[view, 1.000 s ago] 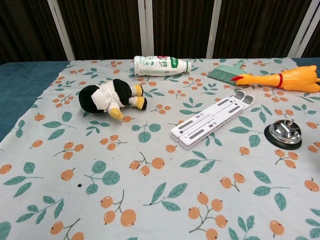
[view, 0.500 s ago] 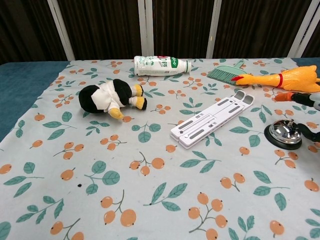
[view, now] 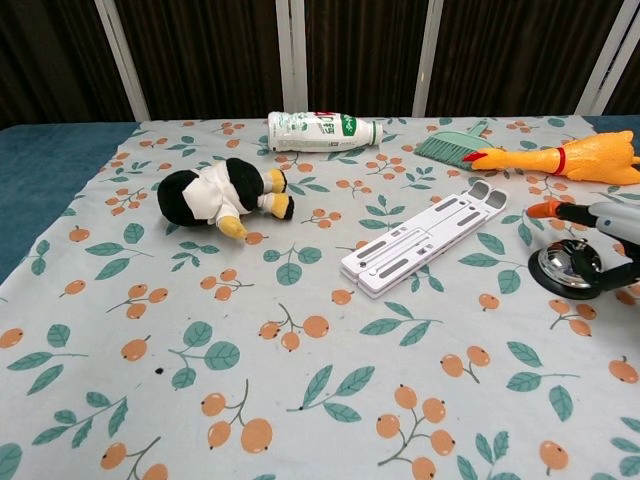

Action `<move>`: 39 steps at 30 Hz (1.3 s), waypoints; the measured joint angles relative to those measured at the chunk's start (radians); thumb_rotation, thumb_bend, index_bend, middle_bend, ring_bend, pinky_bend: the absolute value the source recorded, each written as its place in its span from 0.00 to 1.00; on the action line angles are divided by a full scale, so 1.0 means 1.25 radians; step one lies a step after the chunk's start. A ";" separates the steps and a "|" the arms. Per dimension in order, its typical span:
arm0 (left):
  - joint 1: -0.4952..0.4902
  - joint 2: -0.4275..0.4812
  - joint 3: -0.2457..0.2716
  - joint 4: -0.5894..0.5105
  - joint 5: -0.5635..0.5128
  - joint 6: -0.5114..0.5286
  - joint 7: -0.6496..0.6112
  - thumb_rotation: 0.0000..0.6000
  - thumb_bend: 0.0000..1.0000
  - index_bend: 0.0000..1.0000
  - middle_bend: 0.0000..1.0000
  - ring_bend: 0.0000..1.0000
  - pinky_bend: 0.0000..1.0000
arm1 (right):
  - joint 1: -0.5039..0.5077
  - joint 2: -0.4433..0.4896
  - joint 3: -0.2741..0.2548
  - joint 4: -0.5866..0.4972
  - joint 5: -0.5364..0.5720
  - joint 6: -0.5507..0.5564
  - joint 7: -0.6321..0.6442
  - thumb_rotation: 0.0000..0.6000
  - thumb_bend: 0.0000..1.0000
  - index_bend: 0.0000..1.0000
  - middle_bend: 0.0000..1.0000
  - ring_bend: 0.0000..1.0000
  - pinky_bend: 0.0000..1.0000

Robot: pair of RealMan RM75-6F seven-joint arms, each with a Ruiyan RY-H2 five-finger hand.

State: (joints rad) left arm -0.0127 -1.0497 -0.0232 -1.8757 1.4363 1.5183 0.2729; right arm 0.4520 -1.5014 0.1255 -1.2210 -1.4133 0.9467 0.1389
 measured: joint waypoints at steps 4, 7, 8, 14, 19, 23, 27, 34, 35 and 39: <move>-0.001 -0.001 0.001 0.000 -0.001 -0.003 0.002 1.00 0.57 0.11 0.00 0.00 0.00 | 0.001 -0.007 -0.010 0.004 -0.010 0.008 0.011 1.00 0.69 0.00 0.00 0.00 0.00; -0.002 -0.002 0.001 0.000 -0.001 -0.005 0.003 1.00 0.57 0.11 0.00 0.00 0.00 | 0.000 -0.009 -0.018 0.002 -0.017 0.018 0.014 1.00 0.69 0.00 0.00 0.00 0.00; -0.003 -0.002 0.001 0.000 -0.001 -0.005 0.004 1.00 0.57 0.11 0.00 0.00 0.00 | -0.001 -0.009 -0.020 0.002 -0.018 0.020 0.014 1.00 0.69 0.00 0.00 0.00 0.00; -0.004 -0.004 0.002 0.000 -0.002 -0.008 0.011 1.00 0.57 0.11 0.00 0.00 0.00 | -0.009 -0.012 -0.032 -0.002 -0.023 0.033 0.020 1.00 0.69 0.00 0.00 0.00 0.00; -0.005 -0.007 0.003 -0.001 -0.004 -0.009 0.019 1.00 0.57 0.11 0.00 0.00 0.00 | -0.008 -0.016 -0.041 0.006 -0.022 0.029 0.025 1.00 0.69 0.00 0.00 0.00 0.00; -0.005 -0.008 0.003 -0.003 -0.007 -0.009 0.023 1.00 0.57 0.11 0.00 0.00 0.00 | -0.008 -0.020 -0.047 0.010 -0.023 0.029 0.025 1.00 0.69 0.00 0.00 0.00 0.00; -0.004 -0.007 0.003 -0.004 -0.006 -0.007 0.023 1.00 0.57 0.11 0.00 0.00 0.00 | -0.006 -0.019 -0.049 0.006 -0.024 0.031 0.020 1.00 0.69 0.00 0.00 0.00 0.00; -0.002 -0.004 0.003 -0.004 -0.004 -0.002 0.013 1.00 0.57 0.11 0.00 0.00 0.00 | -0.006 0.014 -0.029 -0.044 -0.029 0.075 0.011 1.00 0.69 0.00 0.00 0.00 0.00; -0.002 -0.004 0.003 -0.003 -0.003 -0.002 0.012 1.00 0.57 0.11 0.00 0.00 0.00 | -0.007 0.022 -0.024 -0.056 -0.029 0.085 0.010 1.00 0.69 0.00 0.00 0.00 0.00; -0.002 -0.002 0.003 -0.003 -0.002 -0.002 0.010 1.00 0.57 0.11 0.00 0.00 0.00 | -0.014 0.070 -0.002 -0.113 -0.029 0.132 0.007 1.00 0.69 0.00 0.00 0.00 0.00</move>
State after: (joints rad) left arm -0.0153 -1.0525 -0.0190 -1.8794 1.4336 1.5160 0.2851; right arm 0.4346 -1.4139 0.1228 -1.3626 -1.4491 1.1117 0.1480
